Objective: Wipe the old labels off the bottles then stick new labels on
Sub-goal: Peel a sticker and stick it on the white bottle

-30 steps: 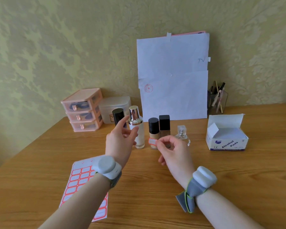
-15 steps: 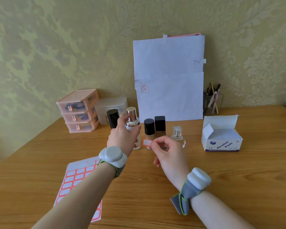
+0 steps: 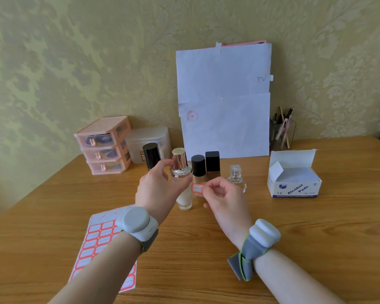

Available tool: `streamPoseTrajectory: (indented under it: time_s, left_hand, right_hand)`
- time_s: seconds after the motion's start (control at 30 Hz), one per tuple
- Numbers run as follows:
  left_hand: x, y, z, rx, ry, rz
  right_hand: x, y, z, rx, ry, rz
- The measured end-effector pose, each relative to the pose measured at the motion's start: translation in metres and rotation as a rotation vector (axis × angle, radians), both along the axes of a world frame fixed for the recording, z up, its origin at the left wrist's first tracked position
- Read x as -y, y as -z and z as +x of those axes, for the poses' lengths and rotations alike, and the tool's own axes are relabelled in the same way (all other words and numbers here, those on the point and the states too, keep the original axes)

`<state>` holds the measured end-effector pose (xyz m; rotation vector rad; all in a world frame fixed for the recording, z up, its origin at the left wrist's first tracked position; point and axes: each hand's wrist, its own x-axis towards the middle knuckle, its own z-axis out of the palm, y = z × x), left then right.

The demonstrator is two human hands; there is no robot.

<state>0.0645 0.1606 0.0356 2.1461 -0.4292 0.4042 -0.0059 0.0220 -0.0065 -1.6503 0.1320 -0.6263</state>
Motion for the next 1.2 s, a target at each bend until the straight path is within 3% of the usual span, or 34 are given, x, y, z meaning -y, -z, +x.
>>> streamPoseTrajectory:
  time_s: [0.13,0.3,0.63,0.9,1.2]
  left_hand:
    - [-0.004,0.008,-0.006,0.039,0.085,-0.066]
    - [-0.011,0.022,-0.01,-0.151,0.288,-0.235]
    - [-0.021,0.022,-0.011,-0.416,0.387,-0.583]
    - [-0.028,0.013,-0.014,-0.604,0.402,-0.639]
    - [-0.025,0.015,-0.017,-0.677,0.415,-0.634]
  right_hand:
    - [0.0,0.001,0.0,-0.009,-0.034,0.009]
    - [0.002,0.002,-0.002,-0.024,-0.041,-0.045]
    - [-0.001,-0.007,-0.009,0.074,-0.142,-0.057]
    - [0.0,-0.014,-0.012,0.086,-0.18,-0.059]
    - [-0.003,-0.014,-0.012,0.036,-0.028,-0.168]
